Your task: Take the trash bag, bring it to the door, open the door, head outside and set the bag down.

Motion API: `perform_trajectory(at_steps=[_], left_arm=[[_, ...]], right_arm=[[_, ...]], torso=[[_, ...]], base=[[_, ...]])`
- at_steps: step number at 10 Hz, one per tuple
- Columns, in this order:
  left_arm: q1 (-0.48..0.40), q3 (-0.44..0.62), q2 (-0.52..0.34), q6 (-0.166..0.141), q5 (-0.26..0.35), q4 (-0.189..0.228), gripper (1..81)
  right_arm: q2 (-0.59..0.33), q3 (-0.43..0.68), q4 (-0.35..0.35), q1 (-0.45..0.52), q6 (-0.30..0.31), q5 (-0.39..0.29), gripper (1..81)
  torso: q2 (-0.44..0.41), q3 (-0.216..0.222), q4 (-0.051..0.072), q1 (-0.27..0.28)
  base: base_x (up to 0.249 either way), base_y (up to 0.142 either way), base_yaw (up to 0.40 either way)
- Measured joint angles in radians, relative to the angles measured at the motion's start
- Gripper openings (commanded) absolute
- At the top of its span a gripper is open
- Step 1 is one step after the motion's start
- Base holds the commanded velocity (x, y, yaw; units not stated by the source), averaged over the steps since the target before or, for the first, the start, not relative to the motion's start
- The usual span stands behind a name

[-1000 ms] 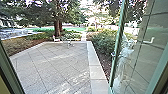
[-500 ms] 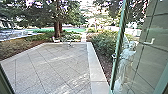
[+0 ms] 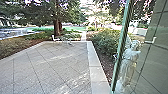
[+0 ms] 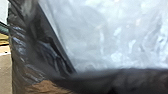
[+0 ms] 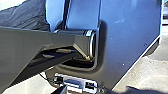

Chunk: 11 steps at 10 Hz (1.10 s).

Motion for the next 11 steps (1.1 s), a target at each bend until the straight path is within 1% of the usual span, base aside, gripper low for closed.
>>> perform_trajectory(at_steps=[2, 11], left_arm=[[-0.022, -0.001, 0.000, 0.000, -0.002, 0.000, 1.0], [-0.011, -0.001, 0.000, 0.004, -0.002, 0.000, 1.0]], right_arm=[[0.002, -0.001, -0.002, 0.019, -0.001, 0.003, 81.1], [0.002, -0.001, -0.002, 0.013, 0.000, 0.003, 81.1]], torso=[[0.002, -0.001, 0.000, 0.003], [0.001, -0.001, 0.000, 0.003]], base=[[0.098, 0.000, 0.000], [0.105, 0.000, 0.000]])
